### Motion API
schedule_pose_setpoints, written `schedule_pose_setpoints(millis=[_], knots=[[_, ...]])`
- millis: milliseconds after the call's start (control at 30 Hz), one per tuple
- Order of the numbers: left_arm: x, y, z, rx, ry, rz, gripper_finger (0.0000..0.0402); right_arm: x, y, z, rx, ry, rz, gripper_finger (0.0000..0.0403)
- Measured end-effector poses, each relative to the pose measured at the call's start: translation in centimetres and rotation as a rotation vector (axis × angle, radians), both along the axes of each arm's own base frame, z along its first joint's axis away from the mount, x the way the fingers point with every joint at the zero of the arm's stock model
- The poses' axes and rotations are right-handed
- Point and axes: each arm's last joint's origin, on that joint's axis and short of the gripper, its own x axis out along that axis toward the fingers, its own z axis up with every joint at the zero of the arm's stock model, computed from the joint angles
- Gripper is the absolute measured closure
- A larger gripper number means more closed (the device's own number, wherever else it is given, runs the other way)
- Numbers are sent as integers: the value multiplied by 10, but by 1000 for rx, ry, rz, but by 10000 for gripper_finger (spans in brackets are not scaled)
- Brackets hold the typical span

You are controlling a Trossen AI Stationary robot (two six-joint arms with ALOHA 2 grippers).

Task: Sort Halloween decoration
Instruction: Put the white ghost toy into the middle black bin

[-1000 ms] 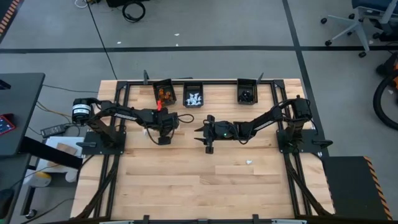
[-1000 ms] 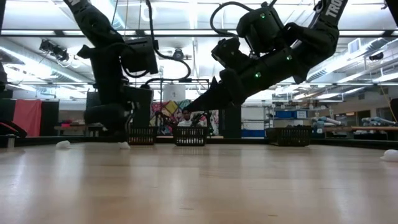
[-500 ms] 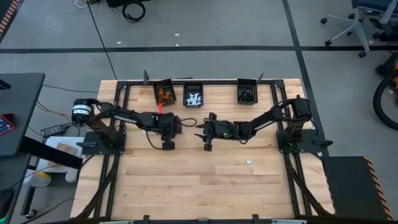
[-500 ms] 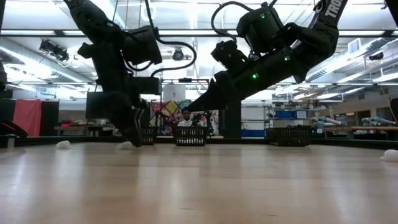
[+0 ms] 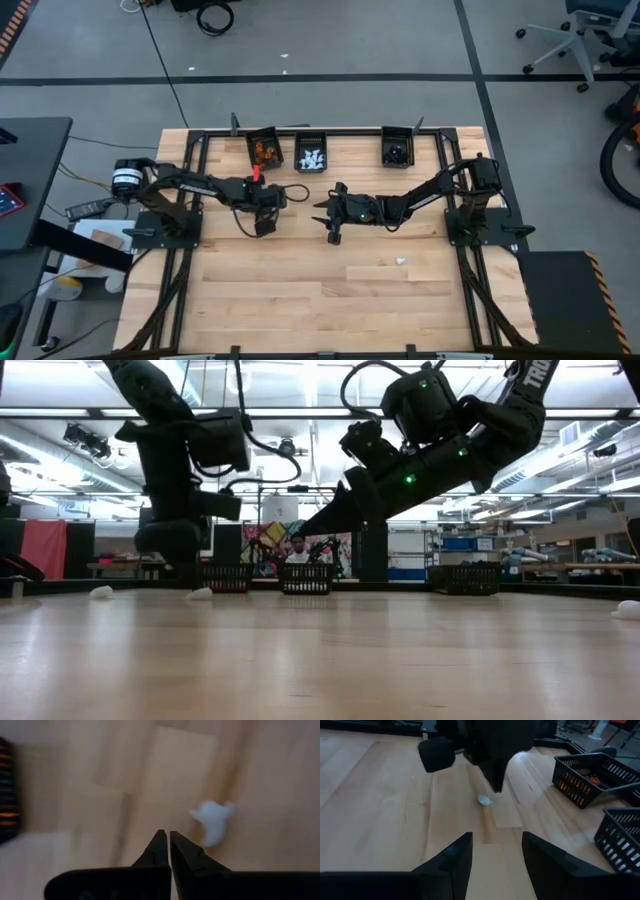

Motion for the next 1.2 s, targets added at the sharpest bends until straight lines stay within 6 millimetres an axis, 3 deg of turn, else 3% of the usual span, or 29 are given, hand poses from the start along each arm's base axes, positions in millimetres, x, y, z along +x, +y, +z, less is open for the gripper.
schedule_pose_setpoints(millis=[533, 900, 1033, 1200], knots=[[14, -16, -8, -148, -78, -75, 402, -1, 1, -2, -2, 23, 2, 227], [21, -39, -6, -237, -163, -121, 402, -1, 1, -3, 16, 27, 50, 226], [25, -45, -1, -214, -149, -132, 401, 0, 4, -7, 64, 35, 136, 219], [27, -49, 20, -62, -164, -162, 401, 12, 7, -16, 83, 49, 145, 197]])
